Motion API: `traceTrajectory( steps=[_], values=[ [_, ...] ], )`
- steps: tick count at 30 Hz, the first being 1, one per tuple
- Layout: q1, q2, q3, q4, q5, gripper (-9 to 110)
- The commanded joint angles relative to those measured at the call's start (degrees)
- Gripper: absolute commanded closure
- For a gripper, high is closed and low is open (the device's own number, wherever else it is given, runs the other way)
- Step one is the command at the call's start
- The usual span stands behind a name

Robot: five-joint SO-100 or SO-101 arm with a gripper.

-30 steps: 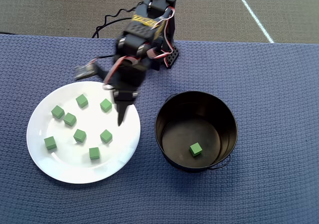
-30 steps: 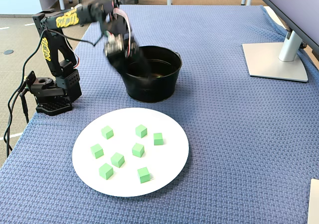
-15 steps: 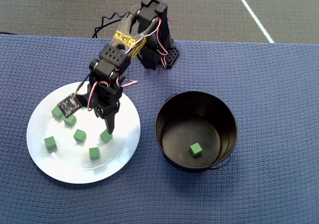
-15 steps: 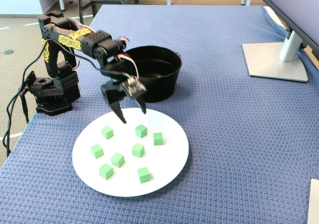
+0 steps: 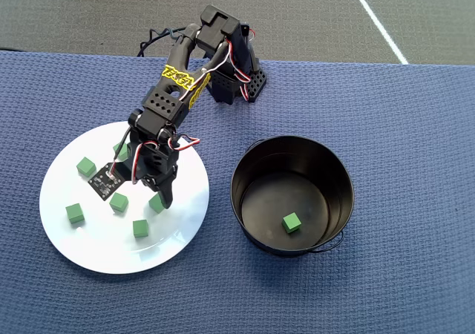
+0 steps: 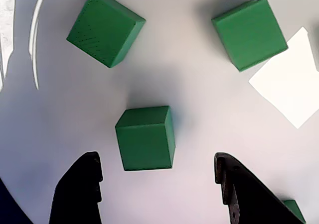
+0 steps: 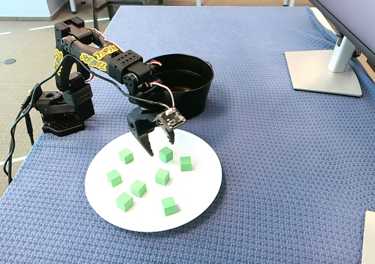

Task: Pick up the green cubes from the white plate and place them in the black recipient

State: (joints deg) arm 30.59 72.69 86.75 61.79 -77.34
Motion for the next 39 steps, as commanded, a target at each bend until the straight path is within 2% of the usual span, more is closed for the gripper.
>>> traceTrajectory(
  steps=[1, 13, 18, 20, 24, 32, 39],
  values=[
    [-2.2, 0.2, -2.5, -2.9, -0.4, 82],
    [-3.7, -3.6, -1.9, -5.6, -0.2, 87],
    [-3.9, -3.7, -2.6, -5.7, 1.6, 101],
    [-3.9, -3.6, -3.1, -6.1, 3.3, 101],
    [-4.4, 1.3, -3.9, -4.0, 8.7, 101],
    [-6.9, 22.1, -7.0, 10.1, 18.6, 101],
    [-22.7, 37.4, -4.7, 18.7, 34.8, 102]
  ],
)
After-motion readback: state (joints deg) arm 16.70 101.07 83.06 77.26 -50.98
